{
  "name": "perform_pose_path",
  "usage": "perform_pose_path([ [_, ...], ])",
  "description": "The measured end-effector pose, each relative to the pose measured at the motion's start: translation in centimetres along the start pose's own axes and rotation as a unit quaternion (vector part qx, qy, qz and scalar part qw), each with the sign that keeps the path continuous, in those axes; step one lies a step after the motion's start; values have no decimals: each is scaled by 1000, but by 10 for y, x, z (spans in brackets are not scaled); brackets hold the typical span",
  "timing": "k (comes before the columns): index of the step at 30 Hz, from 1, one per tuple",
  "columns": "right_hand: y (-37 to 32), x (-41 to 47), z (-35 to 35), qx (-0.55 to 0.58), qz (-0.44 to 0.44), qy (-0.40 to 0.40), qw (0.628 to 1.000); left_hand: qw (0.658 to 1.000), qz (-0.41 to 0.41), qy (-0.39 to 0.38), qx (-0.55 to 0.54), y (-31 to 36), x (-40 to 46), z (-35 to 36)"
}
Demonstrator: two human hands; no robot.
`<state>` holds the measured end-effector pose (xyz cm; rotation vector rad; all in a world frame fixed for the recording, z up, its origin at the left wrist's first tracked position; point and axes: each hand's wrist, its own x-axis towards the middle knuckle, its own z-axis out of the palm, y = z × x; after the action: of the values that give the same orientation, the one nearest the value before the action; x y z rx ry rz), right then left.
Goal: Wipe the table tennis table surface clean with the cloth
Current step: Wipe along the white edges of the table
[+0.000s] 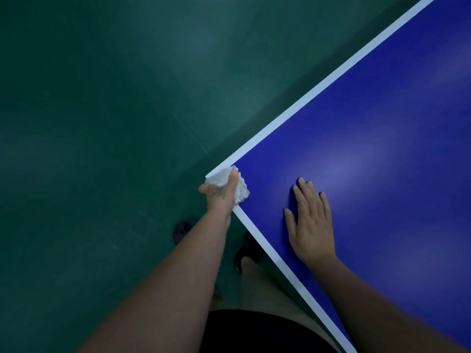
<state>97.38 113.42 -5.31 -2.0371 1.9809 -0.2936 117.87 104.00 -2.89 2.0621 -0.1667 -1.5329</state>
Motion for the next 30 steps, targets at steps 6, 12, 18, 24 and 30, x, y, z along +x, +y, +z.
perform_pose_path([
  [6, -20, 48, 9, 10, 69, 22, 997, 958, 62, -112, 258, 47, 45, -36],
  [12, -45, 71, 23, 6, 175, 72, 982, 780, 107, -307, 535, 93, 67, -50],
  [18, -61, 102, 30, 0, 290, 129, 948, 769, 143, -344, 520, 94, 70, -26],
  [24, -63, 109, 33, -10, 307, 159, 938, 776, 146, -338, 512, 114, 77, 48],
  [30, -61, 111, 35, -5, 298, 175, 938, 825, 105, -317, 457, 138, 92, 158],
])
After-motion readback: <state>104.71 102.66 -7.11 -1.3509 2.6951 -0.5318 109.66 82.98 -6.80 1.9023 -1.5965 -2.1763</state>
